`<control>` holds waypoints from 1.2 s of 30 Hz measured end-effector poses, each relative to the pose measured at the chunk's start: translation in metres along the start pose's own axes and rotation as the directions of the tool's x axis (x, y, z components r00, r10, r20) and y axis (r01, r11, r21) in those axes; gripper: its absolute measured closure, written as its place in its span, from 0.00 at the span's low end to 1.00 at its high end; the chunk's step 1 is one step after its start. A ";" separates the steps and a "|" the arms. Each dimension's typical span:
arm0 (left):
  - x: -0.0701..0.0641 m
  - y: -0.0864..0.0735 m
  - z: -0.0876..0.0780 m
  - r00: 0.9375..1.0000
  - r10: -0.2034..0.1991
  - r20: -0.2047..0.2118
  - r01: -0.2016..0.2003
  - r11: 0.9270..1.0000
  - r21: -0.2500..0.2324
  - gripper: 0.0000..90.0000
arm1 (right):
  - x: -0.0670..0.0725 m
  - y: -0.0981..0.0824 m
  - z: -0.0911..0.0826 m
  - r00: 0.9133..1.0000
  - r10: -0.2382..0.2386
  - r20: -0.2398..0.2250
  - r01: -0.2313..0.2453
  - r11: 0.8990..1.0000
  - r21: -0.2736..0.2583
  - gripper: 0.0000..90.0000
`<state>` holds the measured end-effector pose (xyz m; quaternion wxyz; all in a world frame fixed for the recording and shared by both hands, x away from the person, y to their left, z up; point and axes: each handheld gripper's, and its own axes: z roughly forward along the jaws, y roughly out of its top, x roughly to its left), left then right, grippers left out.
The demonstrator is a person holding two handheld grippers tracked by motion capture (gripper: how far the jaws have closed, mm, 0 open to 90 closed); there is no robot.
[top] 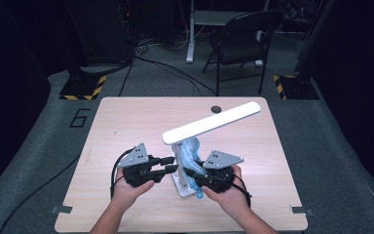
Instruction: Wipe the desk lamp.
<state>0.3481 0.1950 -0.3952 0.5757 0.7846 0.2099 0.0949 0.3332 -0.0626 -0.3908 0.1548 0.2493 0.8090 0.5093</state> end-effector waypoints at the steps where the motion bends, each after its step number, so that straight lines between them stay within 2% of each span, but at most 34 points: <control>1: 0.000 0.000 0.000 1.000 -0.001 0.000 0.001 1.000 -0.001 0.75 | -0.001 -0.002 0.001 1.000 -0.006 0.000 0.006 1.000 0.002 0.75; 5: 0.000 0.000 0.000 1.000 0.004 0.002 -0.004 1.000 0.001 0.75 | -0.002 -0.011 0.008 1.000 0.016 -0.007 -0.016 1.000 0.022 0.75; 8: 0.000 0.000 0.000 1.000 0.005 0.000 -0.005 1.000 0.001 0.75 | -0.004 -0.018 0.011 1.000 0.009 -0.014 -0.009 0.999 0.049 0.75; 10: 0.000 0.000 0.000 1.000 0.004 0.000 -0.004 1.000 0.000 0.75 | -0.004 -0.024 0.015 0.999 0.031 -0.011 -0.030 0.998 0.062 0.75; 13: 0.000 0.000 0.000 1.000 0.003 0.000 -0.003 1.000 0.000 0.75 | -0.006 -0.031 0.020 0.999 0.032 -0.016 -0.030 0.996 0.082 0.75; 16: 0.000 0.000 0.000 1.000 0.002 0.001 -0.002 1.000 0.000 0.75 | -0.005 -0.034 0.022 0.999 0.050 -0.010 -0.049 0.995 0.084 0.75; 21: 0.000 0.000 0.001 1.000 0.002 0.001 -0.002 1.000 -0.001 0.75 | -0.004 -0.029 0.019 0.999 0.044 -0.007 -0.043 0.995 0.087 0.75; 22: 0.000 0.000 0.000 1.000 0.003 0.001 -0.003 1.000 -0.001 0.75 | -0.005 -0.028 0.018 0.999 0.029 -0.017 -0.027 0.995 0.094 0.75; 29: 0.000 0.000 0.000 1.000 0.003 -0.001 -0.003 1.000 0.000 0.75 | -0.003 -0.016 0.010 0.998 0.059 -0.025 -0.058 0.996 0.064 0.75; 32: -0.001 0.000 0.000 1.000 -0.003 0.000 0.003 1.000 0.001 0.75 | -0.003 -0.010 0.007 0.999 0.031 -0.014 -0.030 0.998 0.058 0.75; 33: -0.001 0.000 0.000 1.000 -0.003 0.001 0.003 1.000 0.001 0.75 | -0.001 -0.008 0.005 0.999 0.043 -0.007 -0.043 0.998 0.053 0.75; 36: -0.001 0.000 0.000 1.000 -0.003 0.000 0.003 1.000 0.002 0.75 | -0.002 -0.002 0.002 0.999 0.036 -0.014 -0.035 0.998 0.043 0.75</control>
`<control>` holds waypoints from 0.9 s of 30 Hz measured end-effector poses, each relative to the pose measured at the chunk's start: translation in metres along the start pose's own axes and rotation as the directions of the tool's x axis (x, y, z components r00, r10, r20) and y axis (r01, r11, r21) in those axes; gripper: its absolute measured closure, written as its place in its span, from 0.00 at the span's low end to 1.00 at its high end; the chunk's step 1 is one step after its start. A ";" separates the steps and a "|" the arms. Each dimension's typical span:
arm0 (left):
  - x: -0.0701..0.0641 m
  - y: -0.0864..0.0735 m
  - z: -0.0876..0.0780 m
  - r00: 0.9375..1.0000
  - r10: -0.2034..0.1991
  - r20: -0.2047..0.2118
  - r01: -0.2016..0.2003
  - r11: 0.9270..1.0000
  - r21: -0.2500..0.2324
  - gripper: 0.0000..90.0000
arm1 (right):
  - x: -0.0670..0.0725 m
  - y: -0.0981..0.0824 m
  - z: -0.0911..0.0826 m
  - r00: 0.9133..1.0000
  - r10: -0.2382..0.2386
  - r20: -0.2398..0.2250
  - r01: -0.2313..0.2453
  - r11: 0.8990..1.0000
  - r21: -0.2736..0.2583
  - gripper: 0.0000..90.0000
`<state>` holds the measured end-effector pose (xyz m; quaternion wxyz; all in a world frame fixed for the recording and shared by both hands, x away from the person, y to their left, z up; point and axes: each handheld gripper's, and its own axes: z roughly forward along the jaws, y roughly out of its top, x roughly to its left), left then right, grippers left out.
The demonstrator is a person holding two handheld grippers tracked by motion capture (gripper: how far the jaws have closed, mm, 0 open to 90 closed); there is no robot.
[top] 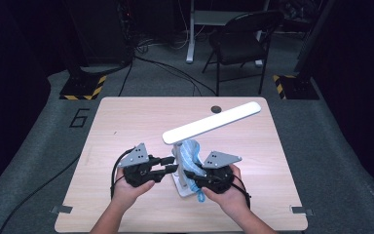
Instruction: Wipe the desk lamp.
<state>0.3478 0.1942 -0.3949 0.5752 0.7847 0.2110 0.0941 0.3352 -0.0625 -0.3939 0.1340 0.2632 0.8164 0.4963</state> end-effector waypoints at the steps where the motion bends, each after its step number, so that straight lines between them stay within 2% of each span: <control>1: 0.000 0.000 0.000 1.000 0.000 -0.001 0.000 1.000 0.000 0.75 | 0.000 0.001 -0.001 1.000 0.001 0.000 -0.001 1.000 0.005 0.75; 8: 0.000 0.001 0.000 1.000 0.013 -0.007 -0.013 1.000 0.007 0.75 | 0.001 0.011 -0.007 1.000 -0.014 -0.002 0.014 1.000 -0.027 0.74; 27: -0.001 0.004 -0.002 1.000 0.010 -0.011 -0.010 1.000 0.003 0.74 | 0.003 0.034 -0.023 0.999 -0.032 -0.011 0.031 0.996 -0.082 0.74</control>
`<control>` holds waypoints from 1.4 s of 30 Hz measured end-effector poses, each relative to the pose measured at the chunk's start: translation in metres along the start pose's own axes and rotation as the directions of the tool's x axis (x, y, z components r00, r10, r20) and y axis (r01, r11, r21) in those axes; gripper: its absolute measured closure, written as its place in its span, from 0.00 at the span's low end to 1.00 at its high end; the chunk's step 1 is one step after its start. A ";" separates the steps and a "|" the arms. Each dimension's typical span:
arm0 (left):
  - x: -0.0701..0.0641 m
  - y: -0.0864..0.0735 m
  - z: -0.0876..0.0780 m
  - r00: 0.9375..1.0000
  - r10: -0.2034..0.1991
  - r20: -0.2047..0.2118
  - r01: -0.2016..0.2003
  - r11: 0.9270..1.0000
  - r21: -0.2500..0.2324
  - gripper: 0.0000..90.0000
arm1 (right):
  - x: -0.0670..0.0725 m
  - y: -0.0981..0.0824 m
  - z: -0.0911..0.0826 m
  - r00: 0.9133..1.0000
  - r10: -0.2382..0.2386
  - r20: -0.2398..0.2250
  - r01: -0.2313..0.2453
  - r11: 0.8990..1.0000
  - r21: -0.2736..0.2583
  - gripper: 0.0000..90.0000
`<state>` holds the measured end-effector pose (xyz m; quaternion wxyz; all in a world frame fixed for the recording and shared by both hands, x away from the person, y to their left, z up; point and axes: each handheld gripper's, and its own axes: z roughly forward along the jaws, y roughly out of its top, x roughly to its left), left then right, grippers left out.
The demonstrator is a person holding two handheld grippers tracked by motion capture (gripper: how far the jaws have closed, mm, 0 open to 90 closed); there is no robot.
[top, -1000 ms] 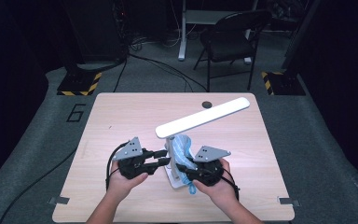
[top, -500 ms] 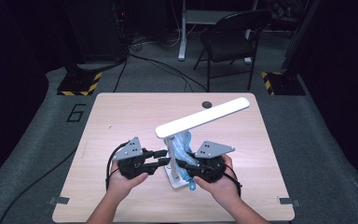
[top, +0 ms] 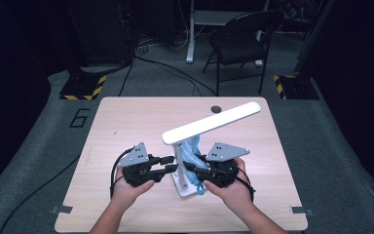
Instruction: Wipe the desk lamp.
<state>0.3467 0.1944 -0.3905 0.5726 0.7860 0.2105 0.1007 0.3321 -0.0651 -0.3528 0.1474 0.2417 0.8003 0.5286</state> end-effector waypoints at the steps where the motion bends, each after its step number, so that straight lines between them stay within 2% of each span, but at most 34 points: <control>1: 0.000 0.000 0.000 1.000 0.001 -0.001 -0.001 1.000 0.001 0.74 | 0.000 0.002 -0.001 1.000 -0.004 -0.001 0.004 1.000 -0.006 0.74; 5: 0.000 0.000 0.000 1.000 -0.009 0.005 0.009 1.000 -0.001 0.74 | 0.001 0.008 -0.004 1.000 -0.006 0.000 0.006 1.000 -0.019 0.74; 14: 0.001 0.001 0.000 1.000 0.000 0.004 0.000 1.000 0.001 0.73 | 0.002 0.020 -0.013 1.000 -0.013 -0.007 0.013 0.998 -0.061 0.74; 19: 0.001 0.001 0.000 1.000 0.001 0.003 -0.001 1.000 0.001 0.73 | 0.001 0.025 -0.017 1.000 0.013 -0.021 -0.015 0.996 -0.092 0.75; 25: 0.002 0.001 -0.001 1.000 0.000 0.002 0.000 1.000 0.000 0.73 | 0.001 0.027 -0.019 1.000 0.010 -0.016 -0.012 0.994 -0.112 0.75; 27: 0.002 0.000 0.000 1.000 0.001 0.001 -0.001 1.000 -0.008 0.70 | 0.000 0.028 -0.019 1.000 0.011 -0.011 -0.012 0.993 -0.118 0.75; 32: 0.002 -0.001 0.004 1.000 0.009 -0.030 -0.010 1.000 -0.027 0.56 | -0.002 0.027 -0.022 1.000 0.013 -0.004 -0.014 0.991 -0.130 0.75; 33: 0.001 -0.001 0.006 1.000 0.000 -0.032 -0.001 1.000 -0.030 0.55 | -0.002 0.027 -0.022 1.000 0.013 -0.002 -0.013 0.991 -0.132 0.75; 38: 0.002 -0.001 0.014 0.999 0.003 -0.033 -0.004 1.000 -0.015 0.52 | -0.003 0.027 -0.024 1.000 0.022 0.005 -0.021 0.990 -0.140 0.76; 41: -0.001 -0.001 0.020 0.999 -0.009 -0.046 0.008 1.000 -0.019 0.51 | -0.003 0.027 -0.025 1.000 0.014 0.007 -0.013 0.990 -0.141 0.76; 42: -0.002 -0.001 0.022 0.998 0.003 -0.056 -0.004 1.000 -0.016 0.51 | -0.003 0.027 -0.025 1.000 0.015 0.008 -0.014 0.990 -0.142 0.76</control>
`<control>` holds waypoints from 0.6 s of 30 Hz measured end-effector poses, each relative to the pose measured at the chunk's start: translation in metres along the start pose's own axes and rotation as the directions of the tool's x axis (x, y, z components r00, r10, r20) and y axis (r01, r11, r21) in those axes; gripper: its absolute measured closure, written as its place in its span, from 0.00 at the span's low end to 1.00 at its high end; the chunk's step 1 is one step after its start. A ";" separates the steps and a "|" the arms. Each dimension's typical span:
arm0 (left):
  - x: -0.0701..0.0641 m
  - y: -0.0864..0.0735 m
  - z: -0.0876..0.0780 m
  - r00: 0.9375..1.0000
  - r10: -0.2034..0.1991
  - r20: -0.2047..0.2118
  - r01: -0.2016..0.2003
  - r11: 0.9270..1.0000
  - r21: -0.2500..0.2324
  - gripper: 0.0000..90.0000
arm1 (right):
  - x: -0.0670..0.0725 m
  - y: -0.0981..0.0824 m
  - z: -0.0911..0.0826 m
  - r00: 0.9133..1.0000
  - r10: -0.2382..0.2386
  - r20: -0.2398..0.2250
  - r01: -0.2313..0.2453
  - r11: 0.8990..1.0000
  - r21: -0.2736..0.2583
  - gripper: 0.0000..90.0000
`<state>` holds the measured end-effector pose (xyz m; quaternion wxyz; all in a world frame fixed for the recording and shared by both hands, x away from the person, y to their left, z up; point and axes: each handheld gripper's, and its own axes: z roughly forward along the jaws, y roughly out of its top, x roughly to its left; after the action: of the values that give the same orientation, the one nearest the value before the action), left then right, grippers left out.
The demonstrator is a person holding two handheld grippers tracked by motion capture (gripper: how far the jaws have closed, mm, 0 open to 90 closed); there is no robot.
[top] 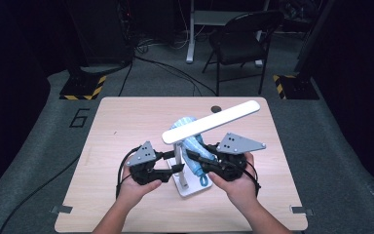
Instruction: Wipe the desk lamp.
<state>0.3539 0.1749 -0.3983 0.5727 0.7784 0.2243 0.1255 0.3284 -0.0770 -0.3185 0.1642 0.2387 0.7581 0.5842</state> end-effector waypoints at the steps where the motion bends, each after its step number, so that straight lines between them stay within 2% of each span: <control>1: 0.000 0.000 0.001 1.000 0.001 -0.002 -0.001 1.000 0.004 0.51 | 0.000 0.000 0.000 1.000 0.003 0.001 -0.003 1.000 -0.006 0.76; 6: 0.000 -0.001 0.003 1.000 0.019 -0.020 -0.019 1.000 0.021 0.57 | -0.001 -0.003 -0.001 1.000 0.014 0.009 -0.014 0.999 -0.034 0.76; 18: -0.003 -0.002 0.002 0.999 0.034 -0.026 -0.034 0.999 0.020 0.58 | -0.002 -0.006 -0.004 0.999 0.023 0.023 -0.021 0.998 -0.066 0.76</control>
<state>0.3523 0.1724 -0.4007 0.5599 0.7859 0.2199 0.1435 0.3268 -0.0826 -0.3238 0.1747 0.2485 0.7338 0.6077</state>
